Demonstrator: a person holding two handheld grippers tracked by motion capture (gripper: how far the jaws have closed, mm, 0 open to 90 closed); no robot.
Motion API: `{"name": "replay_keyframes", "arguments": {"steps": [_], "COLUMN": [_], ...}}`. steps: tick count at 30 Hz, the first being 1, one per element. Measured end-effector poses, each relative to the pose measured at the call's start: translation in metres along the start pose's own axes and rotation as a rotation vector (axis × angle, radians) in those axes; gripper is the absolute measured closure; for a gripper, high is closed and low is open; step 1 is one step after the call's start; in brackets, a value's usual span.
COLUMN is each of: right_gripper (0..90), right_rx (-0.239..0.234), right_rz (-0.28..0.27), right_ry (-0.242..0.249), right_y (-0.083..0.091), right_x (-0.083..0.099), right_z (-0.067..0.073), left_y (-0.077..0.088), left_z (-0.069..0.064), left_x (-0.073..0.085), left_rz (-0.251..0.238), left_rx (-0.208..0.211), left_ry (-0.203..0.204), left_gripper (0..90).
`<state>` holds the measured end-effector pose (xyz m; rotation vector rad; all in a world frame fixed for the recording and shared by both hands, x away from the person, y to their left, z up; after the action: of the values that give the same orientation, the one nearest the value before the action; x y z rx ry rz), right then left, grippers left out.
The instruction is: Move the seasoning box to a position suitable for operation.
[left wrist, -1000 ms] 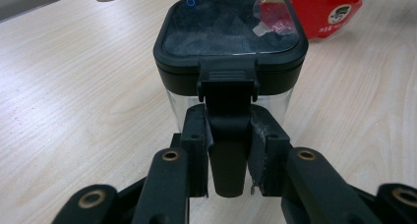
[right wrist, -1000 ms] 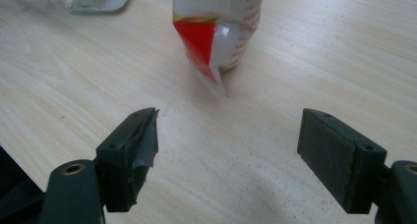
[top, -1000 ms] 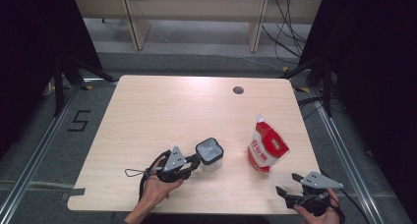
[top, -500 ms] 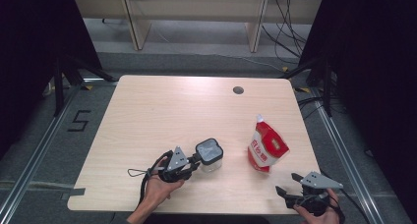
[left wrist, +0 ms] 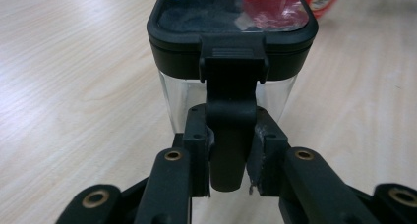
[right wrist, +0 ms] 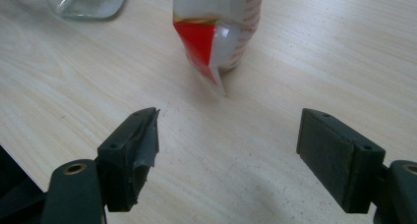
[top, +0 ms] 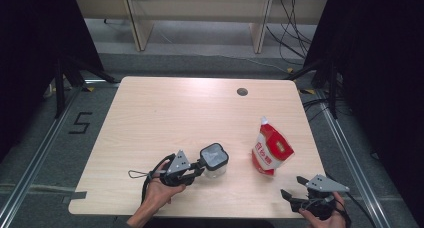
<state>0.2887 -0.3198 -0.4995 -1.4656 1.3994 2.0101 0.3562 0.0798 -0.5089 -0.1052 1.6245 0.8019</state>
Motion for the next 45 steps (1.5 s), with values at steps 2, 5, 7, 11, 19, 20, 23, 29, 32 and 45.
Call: {"name": "replay_keyframes", "arguments": {"steps": [2,5,7,11,19,20,23,29,32,45], "right_gripper": [24.9,24.9,24.9,24.8,24.8,24.8,24.8,24.8,24.8,24.8], "right_rx": [-0.002,0.002,-0.006,-0.003,-0.007,-0.004,-0.004,-0.008,-0.001,-0.016], "right_rz": [0.006,-0.004,0.007,0.003,0.001,0.000,0.004,0.008,0.003,0.005], "right_ry": [-0.011,0.007,-0.015,-0.004,0.005,0.012,0.012,0.011,0.021,0.026], "right_y": [0.000,0.000,0.000,0.000,0.000,0.000,0.000,0.000,0.000,0.000], "right_x": [0.001,0.000,0.000,0.000,0.000,0.000,0.000,0.000,0.000,0.001], "right_z": [0.000,-0.001,0.000,0.000,0.001,0.001,0.001,0.002,0.001,-0.002], "left_y": [0.001,0.003,0.005,0.005,0.007,0.006,0.007,0.008,0.008,0.009], "left_z": [-0.005,-0.011,-0.013,-0.012,-0.017,-0.018,-0.019,-0.020,-0.020,-0.012], "left_x": [0.001,0.002,0.003,0.002,0.004,0.004,0.004,0.004,0.004,0.003], "left_rz": [-0.003,0.005,0.014,0.003,0.005,0.003,0.009,0.015,0.012,0.044], "left_rx": [0.024,0.062,0.088,0.130,0.179,0.185,0.197,0.228,0.229,0.188], "left_ry": [-0.015,-0.030,-0.040,-0.062,-0.052,-0.059,-0.070,-0.082,-0.081,-0.091], "left_gripper": [72.4,72.4,72.4,72.4,72.4,72.4,72.4,72.4,72.3,72.0]}}
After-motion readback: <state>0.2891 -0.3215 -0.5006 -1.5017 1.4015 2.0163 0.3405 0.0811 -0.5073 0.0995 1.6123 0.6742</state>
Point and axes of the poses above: each handheld gripper's, and its own axes: y roughly backward along the jaws, x roughly out of its underside, z roughly to its left, the point moved 2 cm from there along -y, roughly forward along the jaws, and after that the axes turned 6 degrees about -z, right-handed, at the moved point
